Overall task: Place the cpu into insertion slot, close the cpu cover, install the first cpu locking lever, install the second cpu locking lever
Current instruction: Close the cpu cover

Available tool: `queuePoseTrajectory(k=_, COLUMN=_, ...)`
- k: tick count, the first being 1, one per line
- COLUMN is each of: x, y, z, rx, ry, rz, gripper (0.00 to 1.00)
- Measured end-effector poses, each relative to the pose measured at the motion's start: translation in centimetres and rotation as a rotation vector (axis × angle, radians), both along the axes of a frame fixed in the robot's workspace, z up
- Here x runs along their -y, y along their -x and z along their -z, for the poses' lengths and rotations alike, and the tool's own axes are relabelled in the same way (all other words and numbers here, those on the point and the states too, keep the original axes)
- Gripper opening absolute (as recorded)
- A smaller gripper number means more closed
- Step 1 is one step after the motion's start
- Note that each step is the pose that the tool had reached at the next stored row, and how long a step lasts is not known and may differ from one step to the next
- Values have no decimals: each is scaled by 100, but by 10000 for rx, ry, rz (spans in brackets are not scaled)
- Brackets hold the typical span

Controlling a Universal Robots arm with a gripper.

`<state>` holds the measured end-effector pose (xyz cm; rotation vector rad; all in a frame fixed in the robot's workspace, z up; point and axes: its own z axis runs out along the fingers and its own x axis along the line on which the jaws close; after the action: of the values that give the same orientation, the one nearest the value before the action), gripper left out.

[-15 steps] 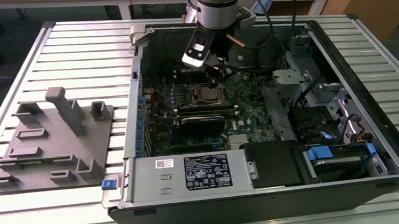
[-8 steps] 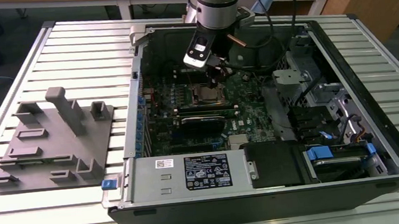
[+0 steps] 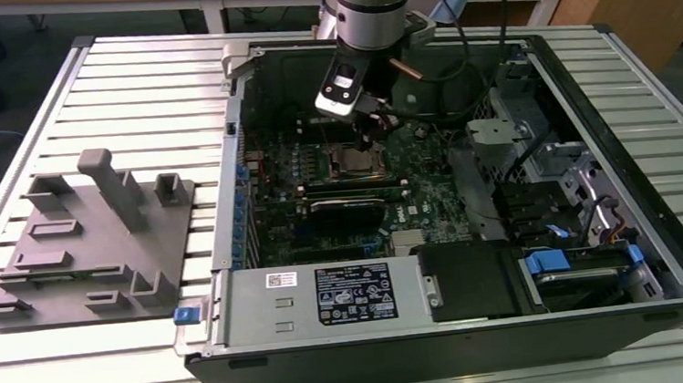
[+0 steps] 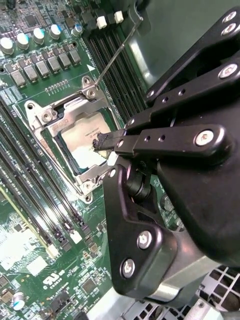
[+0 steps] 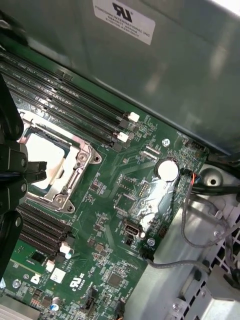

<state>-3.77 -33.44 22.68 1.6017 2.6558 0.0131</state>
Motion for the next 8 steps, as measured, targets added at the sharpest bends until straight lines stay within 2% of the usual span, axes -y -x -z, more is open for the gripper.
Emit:
queuePoseTrajectory(k=3, x=0, y=0, z=1, rx=0, ry=-1, rz=-332, gripper=10)
queuePoseTrajectory(k=8, x=0, y=0, z=5, rx=1, ry=-1, rz=-1171, gripper=10)
